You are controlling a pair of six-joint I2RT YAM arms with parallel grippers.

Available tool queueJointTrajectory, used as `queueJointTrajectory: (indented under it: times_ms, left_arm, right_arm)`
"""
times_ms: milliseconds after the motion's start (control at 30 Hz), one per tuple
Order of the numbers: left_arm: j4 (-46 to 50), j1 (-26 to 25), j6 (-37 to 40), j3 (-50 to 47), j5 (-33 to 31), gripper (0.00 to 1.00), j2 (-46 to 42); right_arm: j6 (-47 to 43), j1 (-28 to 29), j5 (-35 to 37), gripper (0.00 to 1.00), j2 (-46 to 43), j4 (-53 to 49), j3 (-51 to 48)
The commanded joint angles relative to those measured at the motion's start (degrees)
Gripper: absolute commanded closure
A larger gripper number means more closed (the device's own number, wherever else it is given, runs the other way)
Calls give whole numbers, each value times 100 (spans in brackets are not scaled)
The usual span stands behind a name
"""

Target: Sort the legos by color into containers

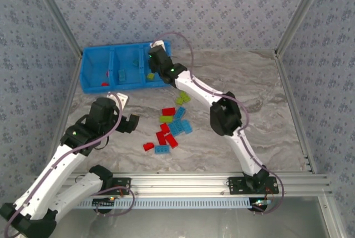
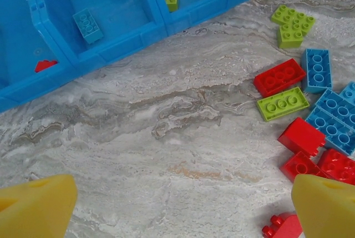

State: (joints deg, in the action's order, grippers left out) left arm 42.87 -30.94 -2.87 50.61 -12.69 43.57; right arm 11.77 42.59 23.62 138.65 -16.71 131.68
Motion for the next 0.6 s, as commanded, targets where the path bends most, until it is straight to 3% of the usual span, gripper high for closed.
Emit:
queueJointTrajectory:
  times_ms: [0, 133, 367, 567]
  left_arm:
    - [-145, 50, -22, -26, -1, 1, -6]
    - [-152, 79, -21, -27, 20, 1, 94]
    - [-122, 95, -13, -31, -41, 1, 213]
    - [-129, 98, -59, -40, -123, 1, 275]
  right_arm:
    - [-575, -81, 273, 72, 531, -405, 953]
    - [-633, -69, 119, 56, 751, -537, 1398]
    - [-676, -53, -76, 55, 9, -946, 1193]
    - [-535, -72, -431, 53, -1209, -1332, 252]
